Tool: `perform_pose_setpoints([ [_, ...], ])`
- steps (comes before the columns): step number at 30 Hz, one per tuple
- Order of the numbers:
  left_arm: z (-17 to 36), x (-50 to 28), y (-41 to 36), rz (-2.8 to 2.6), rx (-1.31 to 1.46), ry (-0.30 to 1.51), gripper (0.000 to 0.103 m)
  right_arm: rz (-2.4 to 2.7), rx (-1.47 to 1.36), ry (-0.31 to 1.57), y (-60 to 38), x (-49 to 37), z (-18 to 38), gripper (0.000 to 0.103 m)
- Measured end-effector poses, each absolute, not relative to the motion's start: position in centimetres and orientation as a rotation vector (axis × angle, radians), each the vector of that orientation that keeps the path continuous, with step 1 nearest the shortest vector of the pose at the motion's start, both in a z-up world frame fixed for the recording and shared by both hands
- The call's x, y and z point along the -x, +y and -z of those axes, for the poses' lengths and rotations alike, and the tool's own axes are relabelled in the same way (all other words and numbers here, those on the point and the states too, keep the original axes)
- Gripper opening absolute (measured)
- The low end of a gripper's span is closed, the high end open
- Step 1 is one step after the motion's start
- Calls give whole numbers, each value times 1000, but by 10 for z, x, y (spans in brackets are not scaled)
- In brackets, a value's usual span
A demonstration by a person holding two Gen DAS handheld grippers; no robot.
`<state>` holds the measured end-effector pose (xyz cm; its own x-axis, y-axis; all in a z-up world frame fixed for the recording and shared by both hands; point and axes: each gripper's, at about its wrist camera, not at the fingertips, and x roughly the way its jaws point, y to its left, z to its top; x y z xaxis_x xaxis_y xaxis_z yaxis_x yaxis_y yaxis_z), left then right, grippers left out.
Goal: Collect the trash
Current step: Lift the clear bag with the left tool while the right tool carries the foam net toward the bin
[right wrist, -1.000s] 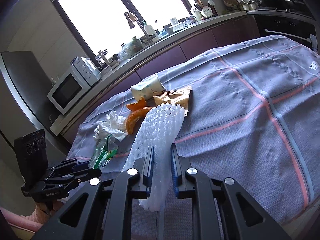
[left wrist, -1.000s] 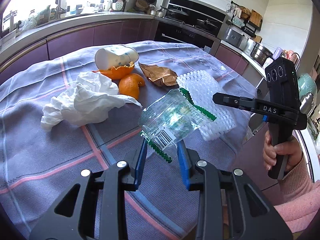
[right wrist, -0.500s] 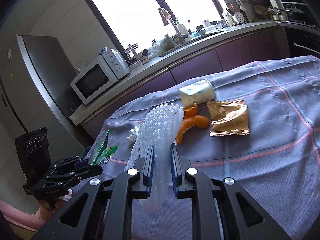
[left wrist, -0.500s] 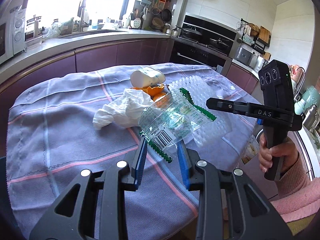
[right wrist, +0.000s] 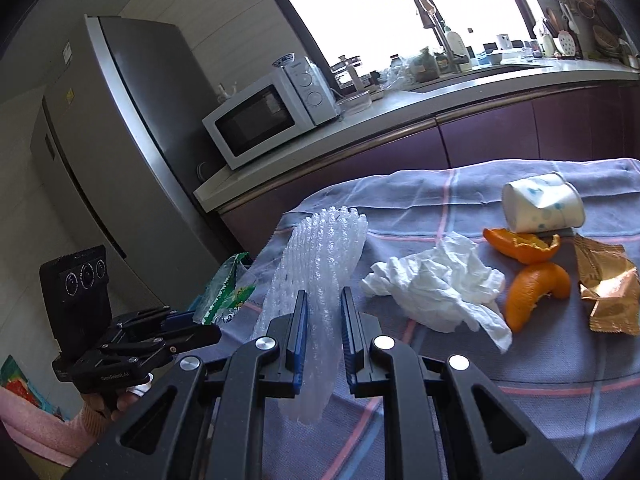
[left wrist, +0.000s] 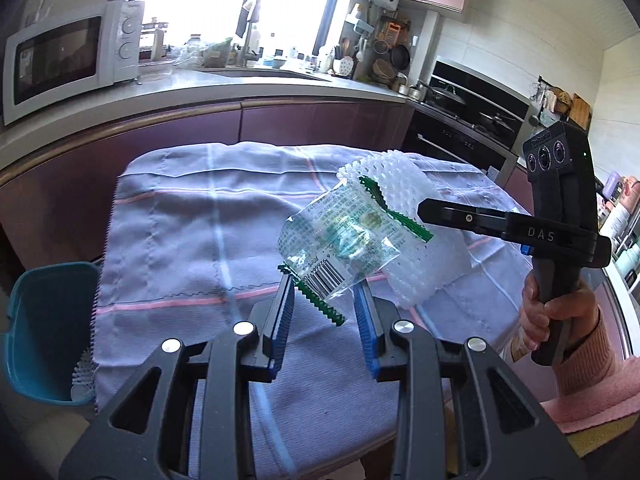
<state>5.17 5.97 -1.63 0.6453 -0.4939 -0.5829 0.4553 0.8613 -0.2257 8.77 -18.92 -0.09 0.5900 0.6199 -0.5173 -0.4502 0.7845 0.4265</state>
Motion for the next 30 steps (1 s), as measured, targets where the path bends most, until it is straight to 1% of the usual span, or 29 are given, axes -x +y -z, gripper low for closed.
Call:
perform_pose_setpoints([
  [17,4,-39,158,286,151,632,31,-819,-188,752,-96,-125,0,15],
  [30,13,-41,220,124,205,626,31,-932,-119,783,-27,-145,-2,15],
])
